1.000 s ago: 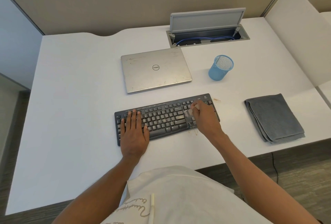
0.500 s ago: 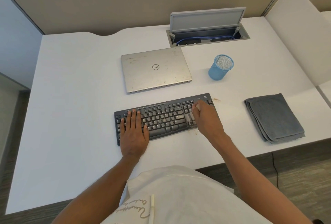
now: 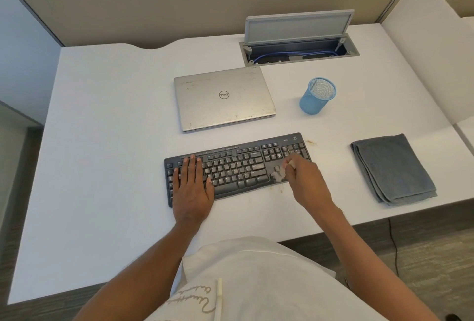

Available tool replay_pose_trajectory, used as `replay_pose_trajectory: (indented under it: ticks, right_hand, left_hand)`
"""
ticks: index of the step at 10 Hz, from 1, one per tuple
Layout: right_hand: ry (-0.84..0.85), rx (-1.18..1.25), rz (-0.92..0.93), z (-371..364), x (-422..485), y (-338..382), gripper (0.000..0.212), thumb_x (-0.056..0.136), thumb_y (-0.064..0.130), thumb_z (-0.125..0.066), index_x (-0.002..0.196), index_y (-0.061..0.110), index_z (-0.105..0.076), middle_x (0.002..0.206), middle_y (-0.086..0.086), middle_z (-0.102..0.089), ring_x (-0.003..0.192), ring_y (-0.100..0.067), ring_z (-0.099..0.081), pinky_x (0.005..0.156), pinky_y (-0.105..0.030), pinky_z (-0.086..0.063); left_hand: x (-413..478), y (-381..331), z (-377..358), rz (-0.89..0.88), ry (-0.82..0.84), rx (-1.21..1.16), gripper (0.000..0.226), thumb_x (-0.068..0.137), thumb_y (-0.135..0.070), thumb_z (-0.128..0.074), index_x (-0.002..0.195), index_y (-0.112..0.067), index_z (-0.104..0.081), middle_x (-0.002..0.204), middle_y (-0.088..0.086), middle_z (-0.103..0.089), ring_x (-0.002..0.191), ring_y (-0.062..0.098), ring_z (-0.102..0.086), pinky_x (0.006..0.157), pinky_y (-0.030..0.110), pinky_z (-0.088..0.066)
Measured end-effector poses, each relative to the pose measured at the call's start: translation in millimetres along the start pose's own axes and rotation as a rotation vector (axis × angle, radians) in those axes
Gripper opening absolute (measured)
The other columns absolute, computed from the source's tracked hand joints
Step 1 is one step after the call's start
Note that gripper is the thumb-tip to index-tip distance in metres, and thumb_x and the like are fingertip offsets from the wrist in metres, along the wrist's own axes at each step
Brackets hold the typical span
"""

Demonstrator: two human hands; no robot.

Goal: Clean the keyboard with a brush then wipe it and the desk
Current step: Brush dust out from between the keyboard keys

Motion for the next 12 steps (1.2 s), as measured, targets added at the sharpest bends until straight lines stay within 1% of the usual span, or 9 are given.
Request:
replay_pose_trajectory:
  ticks: [1,4,6,7,8,9,10,11,12]
  right_hand:
    - [-0.026,0.011,0.052,12,13,4,0.02,0.104,0.007,-0.042,0.101,0.018,-0.06,0.078,0.002,-0.063,0.066,-0.017,-0.055,0.057,-0.031,-0.039]
    - [0.262,-0.038,0.08,4,38,8,0.035,0.094,-0.002,-0.041,0.089,0.025,-0.062,0.08,-0.009,-0.068,0.077,-0.037,-0.066,0.064,-0.049,-0.054]
    - [0.23,-0.082,0.065,17,44,0,0.032,0.097,-0.001,-0.041,0.09,0.023,-0.062,0.082,-0.006,-0.067,0.076,-0.033,-0.065,0.063,-0.047,-0.054]
    - [0.218,-0.054,0.079,15,45,4,0.03,0.1,0.001,-0.042,0.092,0.02,-0.063,0.08,-0.003,-0.066,0.071,-0.026,-0.061,0.057,-0.04,-0.047]
    - [0.261,-0.069,0.1,7,46,11,0.03,0.098,0.001,-0.042,0.095,0.02,-0.064,0.08,-0.003,-0.065,0.074,-0.029,-0.061,0.06,-0.038,-0.046]
    - [0.295,-0.111,0.092,5,48,8,0.033,0.095,-0.003,-0.04,0.094,0.022,-0.062,0.083,-0.006,-0.065,0.077,-0.033,-0.062,0.061,-0.039,-0.046]
    - [0.294,-0.132,0.068,11,50,1,0.035,0.091,-0.005,-0.044,0.091,0.026,-0.062,0.085,-0.004,-0.068,0.082,-0.032,-0.066,0.066,-0.048,-0.055]
    - [0.279,-0.144,0.06,16,51,-4,0.032,0.092,-0.004,-0.046,0.093,0.023,-0.064,0.085,-0.005,-0.068,0.082,-0.033,-0.066,0.068,-0.048,-0.055]
    - [0.254,-0.202,0.076,18,54,-4,0.029,0.092,-0.005,-0.048,0.096,0.018,-0.064,0.082,-0.004,-0.065,0.075,-0.029,-0.059,0.06,-0.035,-0.046]
  left_hand:
    - [0,0,0,-0.003,0.0,-0.001,0.066,0.109,-0.04,-0.023,0.164,-0.006,-0.034,0.172,0.014,-0.031,0.161,0.03,-0.024,0.132,0.055,-0.015]
    - [0,0,-1,-0.007,0.01,0.012,0.066,0.109,-0.04,-0.021,0.165,-0.006,-0.032,0.172,0.014,-0.031,0.162,0.03,-0.024,0.132,0.054,-0.014]
    - [0,0,0,-0.007,-0.002,-0.002,0.066,0.109,-0.04,-0.023,0.164,-0.006,-0.033,0.171,0.015,-0.032,0.161,0.03,-0.025,0.132,0.054,-0.014]
    - [0,0,0,0.0,-0.005,-0.009,0.066,0.109,-0.04,-0.023,0.164,-0.006,-0.033,0.171,0.014,-0.032,0.161,0.03,-0.025,0.132,0.054,-0.015]
    - [0,0,-1,-0.004,0.002,-0.001,0.066,0.109,-0.041,-0.022,0.165,-0.006,-0.032,0.172,0.014,-0.031,0.161,0.03,-0.024,0.132,0.054,-0.015]
    - [-1,-1,-1,-0.009,0.006,0.005,0.066,0.109,-0.041,-0.021,0.165,-0.007,-0.031,0.172,0.014,-0.031,0.162,0.03,-0.024,0.132,0.054,-0.014]
    - [-1,0,0,-0.003,0.007,-0.005,0.066,0.109,-0.041,-0.022,0.165,-0.007,-0.03,0.172,0.014,-0.03,0.162,0.03,-0.023,0.132,0.054,-0.014]
    - [-1,0,0,-0.003,0.008,-0.005,0.066,0.109,-0.04,-0.022,0.166,-0.007,-0.03,0.172,0.014,-0.03,0.162,0.03,-0.023,0.133,0.054,-0.014]
    - [0,0,1,-0.003,0.005,-0.009,0.066,0.11,-0.04,-0.022,0.165,-0.006,-0.031,0.172,0.014,-0.031,0.161,0.03,-0.024,0.132,0.055,-0.014]
Point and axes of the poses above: each hand's wrist, its own x-axis towards the middle knuckle, its own z-axis out of the back of the hand, y = z × x, the point moved 4 cm from there along x, towards the middle knuckle
